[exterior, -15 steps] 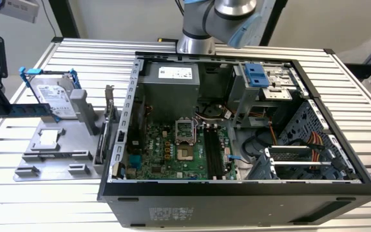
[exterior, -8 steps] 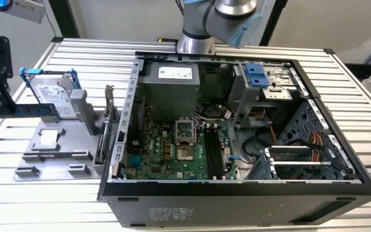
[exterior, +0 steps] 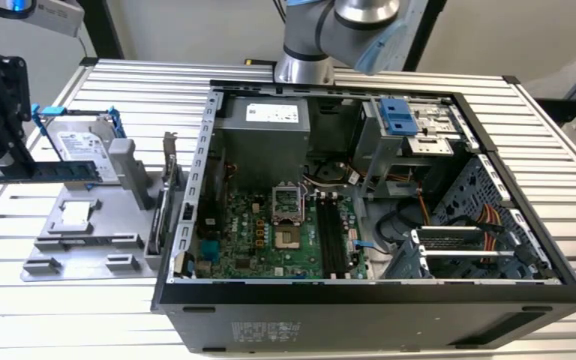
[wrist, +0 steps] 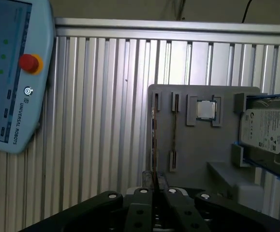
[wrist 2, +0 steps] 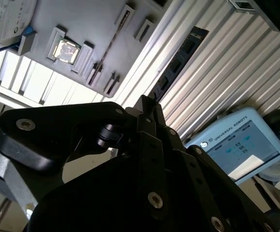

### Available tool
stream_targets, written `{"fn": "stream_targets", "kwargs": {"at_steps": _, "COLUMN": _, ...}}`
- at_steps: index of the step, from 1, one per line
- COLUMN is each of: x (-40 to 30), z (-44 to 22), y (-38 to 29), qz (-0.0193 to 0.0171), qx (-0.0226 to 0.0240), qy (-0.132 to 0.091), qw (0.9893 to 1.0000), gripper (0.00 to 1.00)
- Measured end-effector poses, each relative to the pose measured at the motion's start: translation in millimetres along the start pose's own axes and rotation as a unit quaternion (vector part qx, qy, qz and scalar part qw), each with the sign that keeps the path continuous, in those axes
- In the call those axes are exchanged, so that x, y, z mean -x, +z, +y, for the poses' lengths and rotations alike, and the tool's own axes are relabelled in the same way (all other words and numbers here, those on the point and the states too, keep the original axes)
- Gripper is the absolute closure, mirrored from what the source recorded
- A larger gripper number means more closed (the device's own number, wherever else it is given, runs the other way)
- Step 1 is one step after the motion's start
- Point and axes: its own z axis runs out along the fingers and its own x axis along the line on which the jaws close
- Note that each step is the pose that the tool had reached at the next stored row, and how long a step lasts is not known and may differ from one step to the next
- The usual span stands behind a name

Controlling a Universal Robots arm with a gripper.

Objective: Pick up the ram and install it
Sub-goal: 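Pick up the ram and move it above insertion slot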

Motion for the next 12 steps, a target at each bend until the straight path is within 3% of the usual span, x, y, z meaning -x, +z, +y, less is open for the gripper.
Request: {"fn": "stream_targets", "kwargs": {"at_steps": 12, "x": -0.8, "z": -18.0, "y": -0.2, "qz": 0.0000, "qx": 0.0001, "qy": 0.001, "qw": 1.0000, "gripper": 1.00}}
